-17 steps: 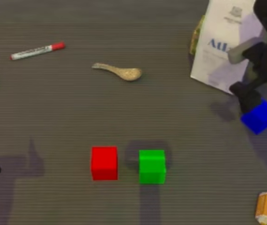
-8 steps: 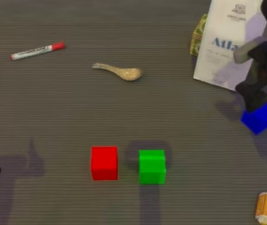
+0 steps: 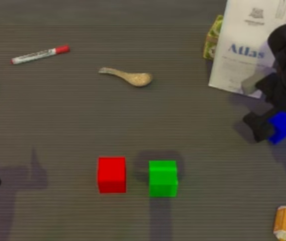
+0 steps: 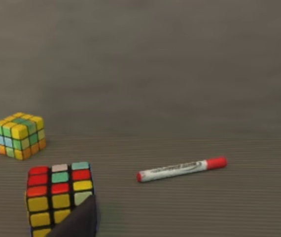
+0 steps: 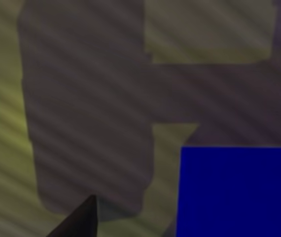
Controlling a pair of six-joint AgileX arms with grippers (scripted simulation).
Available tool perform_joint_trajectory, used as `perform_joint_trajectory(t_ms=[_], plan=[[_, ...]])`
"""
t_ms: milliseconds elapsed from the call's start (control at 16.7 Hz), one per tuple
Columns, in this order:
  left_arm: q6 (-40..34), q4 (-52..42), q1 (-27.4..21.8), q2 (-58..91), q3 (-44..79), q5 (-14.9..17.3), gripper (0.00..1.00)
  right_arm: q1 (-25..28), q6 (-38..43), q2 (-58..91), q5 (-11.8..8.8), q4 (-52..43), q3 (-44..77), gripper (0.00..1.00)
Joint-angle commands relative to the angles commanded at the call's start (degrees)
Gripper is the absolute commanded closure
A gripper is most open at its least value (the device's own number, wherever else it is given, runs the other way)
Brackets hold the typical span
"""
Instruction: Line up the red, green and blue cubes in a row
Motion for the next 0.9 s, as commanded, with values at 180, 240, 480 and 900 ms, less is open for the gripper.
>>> perform_joint_trajectory(t_ms=[180,240,480,900], plan=[[0.0,0.0,0.0,0.0,0.0,0.0,0.00,0.0,0.0,0.5,0.0,1.3,-0.8,0.00],[0.0,0.0,0.0,0.0,0.0,0.0,0.00,0.0,0.0,0.5,0.0,1.3,-0.8,0.00],[0.0,0.0,0.0,0.0,0.0,0.0,0.00,0.0,0.0,0.5,0.0,1.3,-0.8,0.23],[0.0,0.0,0.0,0.0,0.0,0.0,0.00,0.0,0.0,0.5,0.0,1.3,-0.8,0.75]])
